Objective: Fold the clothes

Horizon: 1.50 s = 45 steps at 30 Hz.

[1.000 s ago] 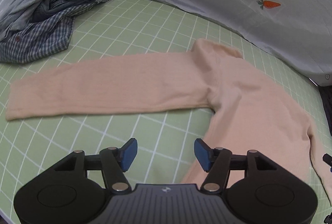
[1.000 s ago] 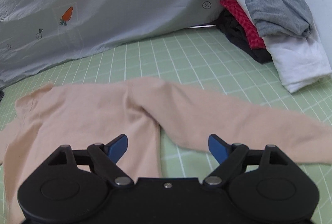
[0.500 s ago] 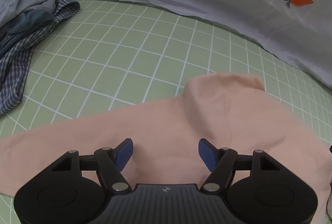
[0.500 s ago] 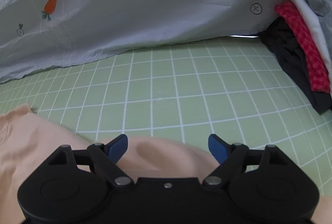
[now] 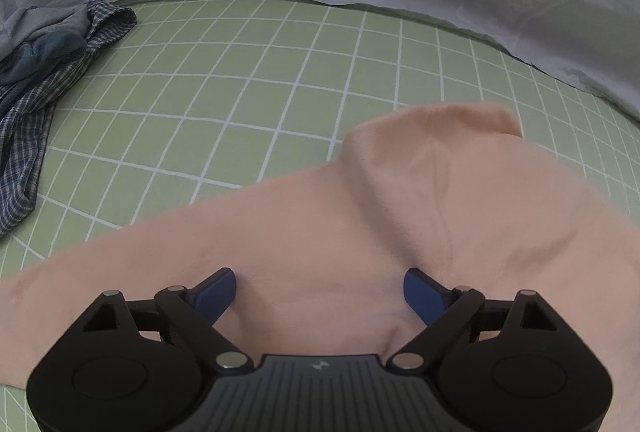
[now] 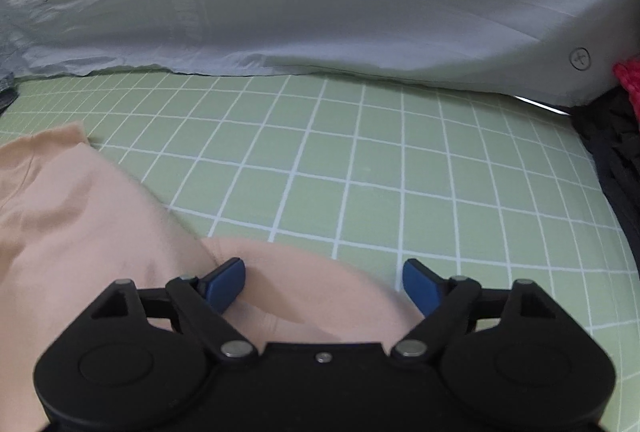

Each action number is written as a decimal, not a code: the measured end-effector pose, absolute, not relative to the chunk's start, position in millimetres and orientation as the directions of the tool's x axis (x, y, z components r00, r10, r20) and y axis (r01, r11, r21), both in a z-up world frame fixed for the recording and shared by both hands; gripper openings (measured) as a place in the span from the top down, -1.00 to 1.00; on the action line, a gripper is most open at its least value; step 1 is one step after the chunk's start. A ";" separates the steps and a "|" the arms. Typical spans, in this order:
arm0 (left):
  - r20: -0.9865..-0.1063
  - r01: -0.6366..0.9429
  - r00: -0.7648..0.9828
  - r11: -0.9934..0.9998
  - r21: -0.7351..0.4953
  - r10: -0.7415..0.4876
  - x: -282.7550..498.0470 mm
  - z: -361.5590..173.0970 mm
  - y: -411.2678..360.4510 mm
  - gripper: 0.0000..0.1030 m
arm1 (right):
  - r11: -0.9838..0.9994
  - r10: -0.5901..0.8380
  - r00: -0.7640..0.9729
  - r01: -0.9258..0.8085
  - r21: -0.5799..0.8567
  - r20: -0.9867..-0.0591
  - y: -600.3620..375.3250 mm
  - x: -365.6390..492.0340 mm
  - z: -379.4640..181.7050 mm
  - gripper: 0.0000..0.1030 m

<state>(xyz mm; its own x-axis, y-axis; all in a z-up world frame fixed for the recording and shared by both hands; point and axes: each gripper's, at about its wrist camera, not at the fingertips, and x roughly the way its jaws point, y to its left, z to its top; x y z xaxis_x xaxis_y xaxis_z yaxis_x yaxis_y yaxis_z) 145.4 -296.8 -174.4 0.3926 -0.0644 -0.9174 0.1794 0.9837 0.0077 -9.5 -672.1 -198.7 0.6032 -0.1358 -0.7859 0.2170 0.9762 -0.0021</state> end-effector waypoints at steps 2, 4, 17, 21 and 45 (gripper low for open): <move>-0.918 0.172 0.391 0.985 0.008 -0.061 146.6 -175.6 -296.8 -0.89 | 0.984 -0.081 0.609 0.174 0.033 -0.789 -671.5 -8.0 -196.3 -0.21; -0.918 0.165 0.392 0.986 0.009 -0.057 146.7 -176.6 -297.0 -0.93 | 0.989 -0.060 0.611 0.144 0.036 -0.789 -669.2 -7.6 -194.1 0.23; -0.910 0.149 0.412 0.989 0.011 -0.052 144.0 -178.2 -297.5 -1.00 | 0.911 -0.297 0.663 0.413 0.005 -0.687 -716.7 -10.6 -157.7 0.93; -0.908 0.146 0.416 0.989 0.011 -0.051 143.6 -178.3 -298.1 -1.00 | 0.881 -0.323 0.600 0.473 -0.002 -0.732 -730.4 -11.6 -164.2 0.68; -0.883 -0.100 0.470 0.994 -0.044 0.008 78.3 -138.9 -157.8 -1.00 | 0.825 -0.216 0.505 0.553 0.121 -0.836 -611.1 -131.2 -166.1 -0.63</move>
<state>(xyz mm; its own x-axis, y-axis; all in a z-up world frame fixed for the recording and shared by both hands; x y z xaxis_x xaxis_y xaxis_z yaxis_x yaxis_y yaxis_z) 78.3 -157.8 -138.9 0.4697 0.0077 -0.8828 -0.0996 0.9940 -0.0443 -131.2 -611.1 -166.1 0.5046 -0.2157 -0.8360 0.5526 0.8246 0.1208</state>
